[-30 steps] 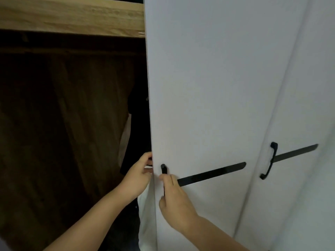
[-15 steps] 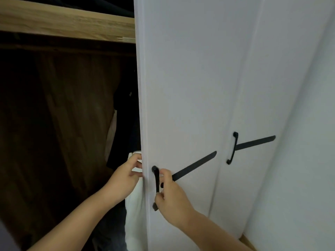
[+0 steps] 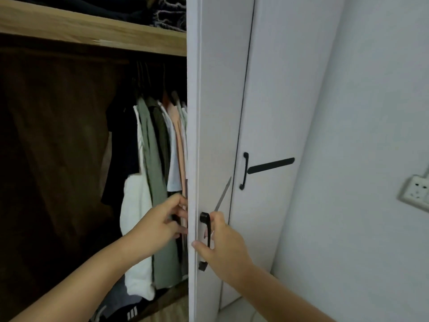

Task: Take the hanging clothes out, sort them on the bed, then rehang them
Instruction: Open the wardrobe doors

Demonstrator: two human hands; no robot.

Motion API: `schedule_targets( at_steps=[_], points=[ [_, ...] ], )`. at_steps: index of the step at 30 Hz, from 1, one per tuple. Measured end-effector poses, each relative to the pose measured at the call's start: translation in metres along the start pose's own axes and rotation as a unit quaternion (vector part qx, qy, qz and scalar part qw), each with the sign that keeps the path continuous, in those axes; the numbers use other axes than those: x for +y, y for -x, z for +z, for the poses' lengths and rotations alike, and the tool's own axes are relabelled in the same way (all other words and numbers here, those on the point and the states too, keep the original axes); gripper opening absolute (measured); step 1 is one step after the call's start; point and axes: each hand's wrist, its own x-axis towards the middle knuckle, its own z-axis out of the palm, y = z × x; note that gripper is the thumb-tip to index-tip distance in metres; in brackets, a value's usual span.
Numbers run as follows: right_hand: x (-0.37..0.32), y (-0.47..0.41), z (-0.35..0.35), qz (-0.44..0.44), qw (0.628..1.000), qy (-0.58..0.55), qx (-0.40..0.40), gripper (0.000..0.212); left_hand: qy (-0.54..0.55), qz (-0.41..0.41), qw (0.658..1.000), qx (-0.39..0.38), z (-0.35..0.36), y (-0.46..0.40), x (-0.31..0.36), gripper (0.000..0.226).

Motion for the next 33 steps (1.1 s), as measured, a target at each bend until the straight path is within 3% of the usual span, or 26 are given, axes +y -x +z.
schedule_targets(
  at_steps=[8,15,20,33],
  points=[
    [0.047,0.042,-0.059,0.060,0.996,0.005,0.061,0.043,0.010,0.034,0.997,-0.072,0.072,-0.022,0.027,0.049],
    [0.094,0.055,-0.097,0.118,0.986,-0.006,0.119,0.038,-0.027,0.079,0.992,-0.099,0.133,-0.047,0.046,0.047],
    [0.121,0.056,-0.130,0.164,0.977,-0.024,0.133,0.030,-0.021,0.060,0.994,-0.086,0.156,-0.073,0.041,0.051],
    [0.175,0.043,-0.172,0.232,0.958,-0.028,0.164,0.041,-0.071,0.033,0.992,-0.095,0.176,-0.110,0.032,0.047]
  ],
)
